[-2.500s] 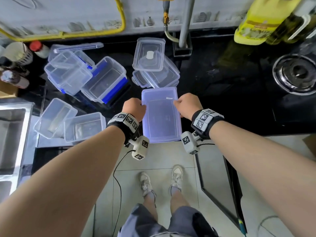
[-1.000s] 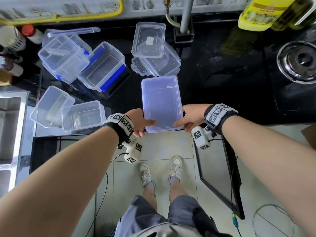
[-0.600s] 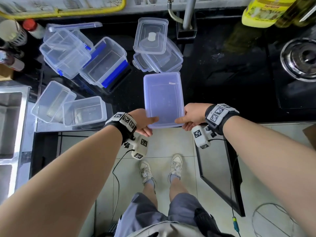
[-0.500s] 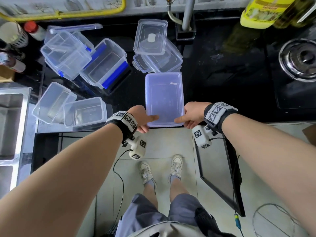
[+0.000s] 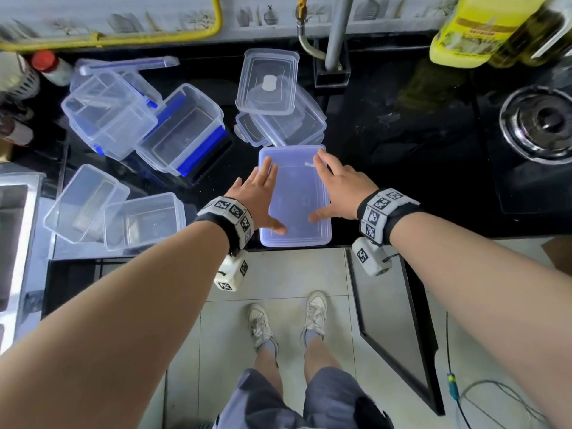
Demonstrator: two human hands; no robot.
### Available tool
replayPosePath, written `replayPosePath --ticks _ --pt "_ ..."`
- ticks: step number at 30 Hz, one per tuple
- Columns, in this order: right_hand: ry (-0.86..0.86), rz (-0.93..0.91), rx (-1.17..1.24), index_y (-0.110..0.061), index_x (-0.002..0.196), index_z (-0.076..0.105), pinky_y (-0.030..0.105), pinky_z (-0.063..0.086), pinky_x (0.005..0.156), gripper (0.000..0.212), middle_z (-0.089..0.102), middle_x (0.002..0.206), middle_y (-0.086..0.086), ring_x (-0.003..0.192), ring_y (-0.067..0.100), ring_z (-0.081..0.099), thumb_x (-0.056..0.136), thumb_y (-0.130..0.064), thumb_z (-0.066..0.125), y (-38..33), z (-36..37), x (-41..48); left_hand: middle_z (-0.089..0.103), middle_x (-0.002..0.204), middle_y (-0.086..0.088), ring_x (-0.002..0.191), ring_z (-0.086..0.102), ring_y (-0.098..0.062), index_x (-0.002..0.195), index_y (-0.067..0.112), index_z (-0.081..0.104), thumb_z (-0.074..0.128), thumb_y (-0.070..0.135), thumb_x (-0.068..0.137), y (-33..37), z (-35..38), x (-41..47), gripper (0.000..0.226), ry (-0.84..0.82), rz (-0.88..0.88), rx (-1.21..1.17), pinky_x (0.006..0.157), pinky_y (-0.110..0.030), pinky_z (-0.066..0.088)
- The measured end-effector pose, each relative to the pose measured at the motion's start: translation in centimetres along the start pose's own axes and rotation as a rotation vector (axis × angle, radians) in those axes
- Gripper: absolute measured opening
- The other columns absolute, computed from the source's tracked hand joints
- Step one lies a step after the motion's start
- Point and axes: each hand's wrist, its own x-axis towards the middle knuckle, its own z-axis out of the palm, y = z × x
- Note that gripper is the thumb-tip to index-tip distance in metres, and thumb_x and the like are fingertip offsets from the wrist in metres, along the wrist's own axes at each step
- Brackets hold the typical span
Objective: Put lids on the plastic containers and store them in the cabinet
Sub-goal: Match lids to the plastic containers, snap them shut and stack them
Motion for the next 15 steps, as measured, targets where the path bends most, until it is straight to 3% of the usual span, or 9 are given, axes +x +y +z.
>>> replayPosePath --ticks 3,5,7,8,9,11,13,15 --pt "0.006 0.012 -0.045 -0.017 0.17 -0.005 0.049 0.047 0.106 0.146 -0.013 0.177 -0.002 0.137 0.039 0.046 0.068 -0.088 0.072 -0.2 -0.3 -0.1 -0.033 0.17 0.003 0.162 -0.009 -0.024 0.163 0.019 -0.021 0.084 0.075 0.062 0.4 -0.7 -0.4 0.156 -0.017 -0.025 -0.002 0.128 -0.057 0.019" --pt "0.038 0.03 -0.101 -0.013 0.169 0.004 0.049 0.044 0.106 0.144 0.001 0.177 0.003 0.135 0.038 0.044 0.066 -0.09 0.07 -0.7 -0.8 -0.3 -0.033 0.169 0.006 0.162 -0.011 -0.027 0.163 0.026 -0.02 0.087 0.071 0.062 0.8 -0.6 -1.0 0.154 -0.001 -0.071 -0.045 0.126 -0.058 0.025" --pt "0.113 0.055 -0.152 -0.01 0.161 0.031 0.048 0.042 0.103 0.127 0.03 0.163 0.008 0.128 0.035 0.046 0.07 -0.091 0.064 -1.2 -1.4 -0.6 -0.021 0.173 0.002 0.161 -0.002 -0.035 0.164 0.03 -0.019 0.089 0.066 0.062 1.1 -0.5 -1.6 0.152 0.016 -0.185 -0.154 0.121 -0.058 0.032" --pt "0.175 0.07 -0.163 -0.01 0.15 0.048 0.047 0.042 0.1 0.109 0.043 0.149 0.008 0.123 0.033 0.048 0.075 -0.088 0.061 -1.3 -1.6 -0.5 -0.005 0.174 -0.006 0.158 0.014 -0.039 0.165 0.028 -0.014 0.088 0.066 0.065 1.0 -0.3 -1.8 0.148 0.017 -0.252 -0.205 0.119 -0.056 0.036" --pt "0.246 0.086 -0.16 -0.01 0.136 0.059 0.047 0.042 0.098 0.091 0.052 0.136 0.008 0.12 0.033 0.049 0.082 -0.083 0.059 -1.2 -1.9 -0.3 0.018 0.169 -0.014 0.149 0.035 -0.039 0.166 0.023 -0.005 0.085 0.066 0.07 0.7 -0.1 -2.0 0.139 0.003 -0.307 -0.246 0.114 -0.052 0.043" --pt "0.34 0.118 -0.105 -0.009 0.123 0.064 0.047 0.045 0.097 0.064 0.058 0.127 0.01 0.119 0.035 0.051 0.093 -0.065 0.06 -0.6 -2.4 0.1 0.055 0.136 -0.012 0.112 0.065 -0.031 0.162 0.015 0.023 0.076 0.059 0.085 0.1 0.4 -2.3 0.104 -0.088 -0.331 -0.358 0.095 -0.046 0.058" --pt "0.303 0.16 0.032 -0.008 0.137 0.055 0.049 0.049 0.097 0.057 0.061 0.134 0.015 0.123 0.039 0.054 0.099 -0.05 0.062 0.2 -2.8 0.3 0.061 0.116 -0.007 0.085 0.076 -0.03 0.156 0.019 0.033 0.069 0.04 0.097 0.1 0.3 -2.6 0.072 -0.169 -0.324 -0.558 0.076 -0.046 0.066" --pt "0.149 0.206 0.173 -0.009 0.154 0.037 0.047 0.053 0.087 0.066 0.067 0.128 0.019 0.113 0.04 0.064 0.103 -0.045 0.059 1.3 -3.1 0.0 0.059 0.121 -0.01 0.071 0.079 -0.03 0.155 0.024 0.033 0.065 0.029 0.1 0.6 -0.4 -2.5 0.064 -0.135 -0.301 -0.591 0.067 -0.046 0.067"
